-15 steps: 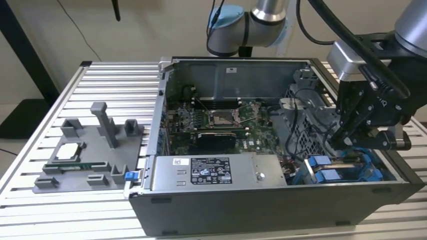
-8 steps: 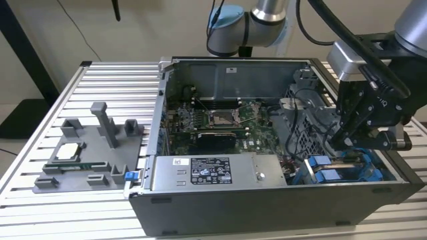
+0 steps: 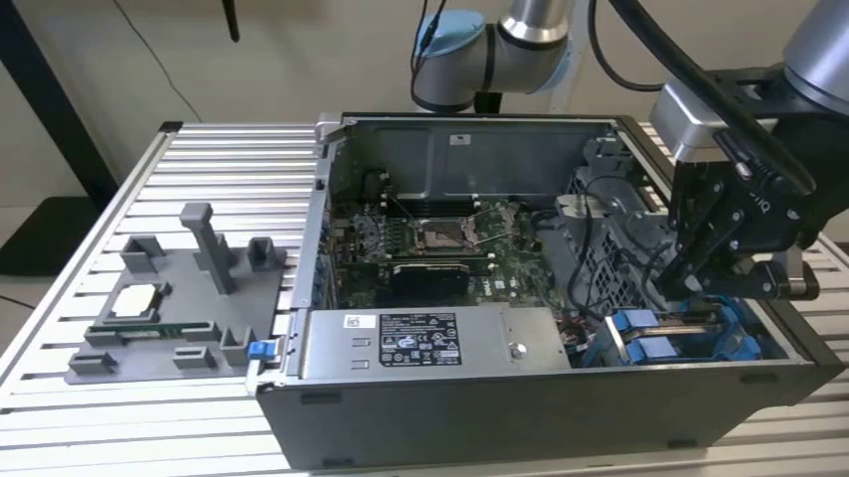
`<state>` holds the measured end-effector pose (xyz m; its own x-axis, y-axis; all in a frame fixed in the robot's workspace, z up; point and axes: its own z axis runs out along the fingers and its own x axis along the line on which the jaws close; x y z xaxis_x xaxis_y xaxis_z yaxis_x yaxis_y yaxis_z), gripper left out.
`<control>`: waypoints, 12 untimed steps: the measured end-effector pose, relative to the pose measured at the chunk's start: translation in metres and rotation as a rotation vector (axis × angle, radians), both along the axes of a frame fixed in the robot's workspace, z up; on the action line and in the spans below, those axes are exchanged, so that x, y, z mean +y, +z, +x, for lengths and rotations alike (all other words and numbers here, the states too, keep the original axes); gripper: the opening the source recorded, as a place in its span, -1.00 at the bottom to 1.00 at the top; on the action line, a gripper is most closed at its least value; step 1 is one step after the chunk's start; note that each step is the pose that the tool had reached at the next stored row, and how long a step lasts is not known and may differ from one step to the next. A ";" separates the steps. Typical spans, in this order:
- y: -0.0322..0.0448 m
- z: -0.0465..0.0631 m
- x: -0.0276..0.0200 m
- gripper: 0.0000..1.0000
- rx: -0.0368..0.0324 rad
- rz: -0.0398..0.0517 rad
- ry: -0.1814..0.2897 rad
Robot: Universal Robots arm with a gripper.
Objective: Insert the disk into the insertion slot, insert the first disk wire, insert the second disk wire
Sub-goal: 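Insert the second disk wire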
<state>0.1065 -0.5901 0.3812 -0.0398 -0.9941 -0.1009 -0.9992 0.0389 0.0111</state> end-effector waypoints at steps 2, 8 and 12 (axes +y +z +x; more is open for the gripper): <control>-0.0005 0.000 0.0000 -1.00 0.0000 -0.0068 0.000; -0.0014 0.000 -0.0001 -1.00 0.0000 -0.0142 0.000; -0.0022 0.000 0.0000 -1.00 0.0000 -0.0148 0.000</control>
